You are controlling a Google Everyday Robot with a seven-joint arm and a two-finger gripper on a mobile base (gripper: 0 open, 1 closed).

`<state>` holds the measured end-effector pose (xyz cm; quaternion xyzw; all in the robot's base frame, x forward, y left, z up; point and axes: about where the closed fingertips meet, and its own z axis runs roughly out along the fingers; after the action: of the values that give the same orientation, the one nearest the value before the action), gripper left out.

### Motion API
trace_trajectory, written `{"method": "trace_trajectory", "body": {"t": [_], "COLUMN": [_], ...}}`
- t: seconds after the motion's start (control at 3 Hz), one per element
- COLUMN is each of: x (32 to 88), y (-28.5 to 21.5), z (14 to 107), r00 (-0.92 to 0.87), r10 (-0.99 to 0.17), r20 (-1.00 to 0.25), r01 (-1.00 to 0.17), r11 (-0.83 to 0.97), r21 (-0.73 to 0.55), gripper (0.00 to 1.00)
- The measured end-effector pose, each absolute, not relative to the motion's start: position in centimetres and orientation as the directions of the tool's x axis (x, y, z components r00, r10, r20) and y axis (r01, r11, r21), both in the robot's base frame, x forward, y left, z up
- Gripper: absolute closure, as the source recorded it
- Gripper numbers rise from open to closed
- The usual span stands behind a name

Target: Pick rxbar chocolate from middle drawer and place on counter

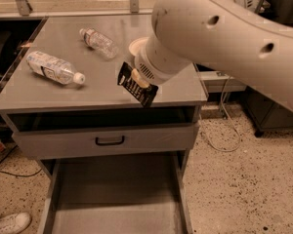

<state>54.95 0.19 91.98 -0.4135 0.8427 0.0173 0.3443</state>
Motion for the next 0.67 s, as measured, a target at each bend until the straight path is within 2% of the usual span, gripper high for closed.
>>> {"method": "trace_trajectory", "body": {"t": [0.67], "x": [60.6], "y": [1.5], "z": [92.5], "r00": [-0.401], "r10": [-0.686], "r20": [-0.607], "r01": [-0.744], "r11": [0.631], "r21": [-0.221], "gripper": [1.0]}}
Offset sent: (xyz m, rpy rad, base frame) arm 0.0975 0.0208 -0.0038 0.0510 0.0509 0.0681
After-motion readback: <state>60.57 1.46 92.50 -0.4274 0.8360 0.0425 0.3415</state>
